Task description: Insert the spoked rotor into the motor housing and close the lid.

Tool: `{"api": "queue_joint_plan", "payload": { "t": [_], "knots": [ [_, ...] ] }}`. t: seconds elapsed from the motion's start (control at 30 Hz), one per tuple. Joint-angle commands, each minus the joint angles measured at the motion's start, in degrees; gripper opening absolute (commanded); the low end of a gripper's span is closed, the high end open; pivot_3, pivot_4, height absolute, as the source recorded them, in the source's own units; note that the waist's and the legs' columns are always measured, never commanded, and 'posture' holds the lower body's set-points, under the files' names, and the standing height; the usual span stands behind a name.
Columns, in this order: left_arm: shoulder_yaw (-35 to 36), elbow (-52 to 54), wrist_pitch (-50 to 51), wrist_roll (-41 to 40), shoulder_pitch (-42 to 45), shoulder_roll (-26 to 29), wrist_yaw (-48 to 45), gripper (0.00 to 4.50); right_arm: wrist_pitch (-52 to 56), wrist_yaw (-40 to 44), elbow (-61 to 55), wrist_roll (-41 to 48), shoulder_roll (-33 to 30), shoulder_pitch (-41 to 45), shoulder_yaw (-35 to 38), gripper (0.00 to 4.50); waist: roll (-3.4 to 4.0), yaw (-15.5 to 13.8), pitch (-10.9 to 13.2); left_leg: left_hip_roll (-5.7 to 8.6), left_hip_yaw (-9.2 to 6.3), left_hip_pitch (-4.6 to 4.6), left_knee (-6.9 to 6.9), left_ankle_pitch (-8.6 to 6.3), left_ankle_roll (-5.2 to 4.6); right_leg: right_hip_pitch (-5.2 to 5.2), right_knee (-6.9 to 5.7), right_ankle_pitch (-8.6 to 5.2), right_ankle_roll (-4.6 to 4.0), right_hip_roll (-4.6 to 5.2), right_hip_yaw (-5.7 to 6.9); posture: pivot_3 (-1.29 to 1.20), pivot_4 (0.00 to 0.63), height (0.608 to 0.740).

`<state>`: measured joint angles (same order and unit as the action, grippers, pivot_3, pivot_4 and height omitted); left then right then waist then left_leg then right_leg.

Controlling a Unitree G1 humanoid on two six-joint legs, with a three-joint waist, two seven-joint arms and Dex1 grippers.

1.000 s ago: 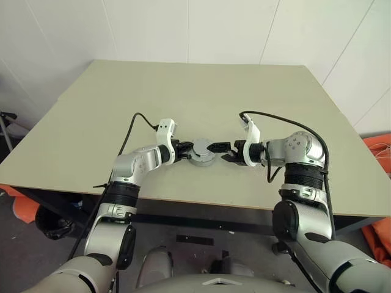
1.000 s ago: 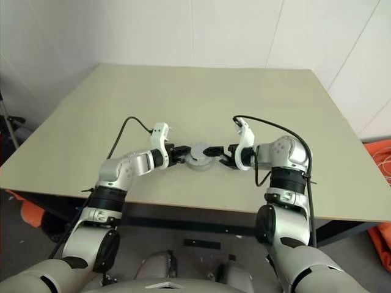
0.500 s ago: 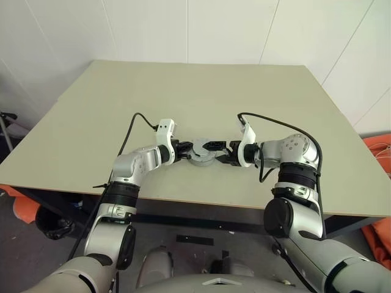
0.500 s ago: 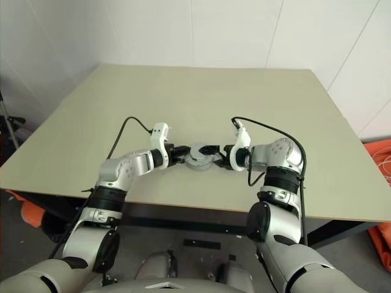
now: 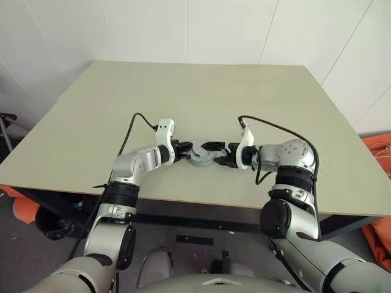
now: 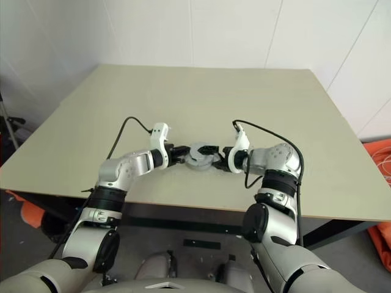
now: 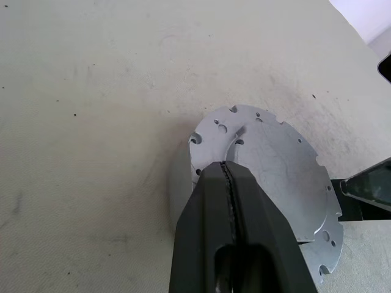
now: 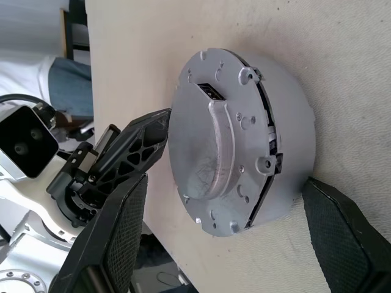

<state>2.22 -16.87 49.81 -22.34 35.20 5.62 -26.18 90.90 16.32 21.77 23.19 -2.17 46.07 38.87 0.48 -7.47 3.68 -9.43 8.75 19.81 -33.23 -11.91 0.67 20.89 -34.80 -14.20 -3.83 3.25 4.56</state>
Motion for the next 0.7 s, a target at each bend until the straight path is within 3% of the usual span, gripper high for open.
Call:
{"api": "queue_joint_plan", "payload": {
  "t": [0.03,0.17,0.27,0.57,0.7],
  "knots": [
    [-1.73,-0.31,1.38,-0.10,-0.80,-0.84,-0.56,0.00,0.55,2.64,-0.48,4.60,0.86,0.90,1.22,4.47,0.00,-0.01,0.00,0.00,0.00,0.02,0.00,0.00,0.00,0.02,0.00,0.01,0.01,0.00,0.00,0.00,0.000,0.740],
    [-1.71,-0.53,1.31,-0.08,-0.61,-0.70,-0.68,0.00,1.01,3.35,-1.10,5.72,1.33,1.18,2.29,4.47,0.01,0.00,0.00,0.00,0.00,0.06,0.00,0.00,0.00,0.06,0.00,0.02,0.02,0.00,0.00,0.00,0.000,0.740],
    [-1.66,-0.65,1.27,-0.04,-0.51,-0.64,-0.75,0.00,1.25,3.43,-1.20,6.15,1.45,1.51,2.86,3.89,0.01,0.01,0.01,0.00,0.00,0.11,0.01,0.00,0.00,0.11,0.00,0.02,0.03,0.00,0.00,0.00,0.000,0.740],
    [-1.34,-0.79,1.30,0.48,-0.35,-0.83,-1.04,0.00,1.56,2.97,-1.51,6.62,2.06,2.25,3.84,1.21,0.04,-0.11,0.03,0.02,0.00,0.22,0.04,0.00,-0.01,0.20,0.02,0.03,0.05,0.00,0.00,0.00,0.000,0.740],
    [-1.32,-0.98,1.13,0.56,-0.27,-0.85,-1.08,0.00,1.59,2.72,-1.70,6.99,2.24,2.28,3.94,1.19,0.06,-0.11,0.04,0.01,0.00,0.24,0.04,0.00,-0.01,0.24,0.00,0.03,0.05,0.00,0.00,0.00,0.000,0.740]
  ]
}}
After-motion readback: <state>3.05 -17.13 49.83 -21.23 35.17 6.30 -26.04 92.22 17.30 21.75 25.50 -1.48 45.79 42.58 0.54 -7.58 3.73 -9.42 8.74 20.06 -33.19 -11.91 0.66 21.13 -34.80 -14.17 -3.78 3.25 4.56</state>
